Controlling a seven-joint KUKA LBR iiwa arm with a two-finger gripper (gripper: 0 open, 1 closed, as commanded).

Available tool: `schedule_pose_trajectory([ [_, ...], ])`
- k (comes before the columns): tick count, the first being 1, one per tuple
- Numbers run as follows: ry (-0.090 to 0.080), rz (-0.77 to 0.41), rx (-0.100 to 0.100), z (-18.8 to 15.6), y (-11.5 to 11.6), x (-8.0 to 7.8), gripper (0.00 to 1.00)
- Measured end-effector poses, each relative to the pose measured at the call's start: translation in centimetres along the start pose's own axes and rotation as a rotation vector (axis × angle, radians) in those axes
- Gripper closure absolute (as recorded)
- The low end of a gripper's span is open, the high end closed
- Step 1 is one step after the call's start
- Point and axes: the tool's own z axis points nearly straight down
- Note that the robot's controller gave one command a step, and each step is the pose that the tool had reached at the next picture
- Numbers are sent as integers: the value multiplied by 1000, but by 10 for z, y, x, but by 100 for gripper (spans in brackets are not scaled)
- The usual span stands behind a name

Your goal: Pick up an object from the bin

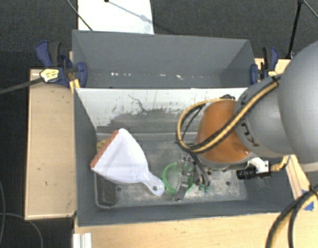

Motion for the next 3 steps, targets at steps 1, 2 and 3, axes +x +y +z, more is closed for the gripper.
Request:
schedule_pose_trajectory([
  [1,0,0,0,0,0,0,100],
  [2,17,-11,5,-42,2,6,100],
  [3,6,-20,0,-53,9,4,100],
])
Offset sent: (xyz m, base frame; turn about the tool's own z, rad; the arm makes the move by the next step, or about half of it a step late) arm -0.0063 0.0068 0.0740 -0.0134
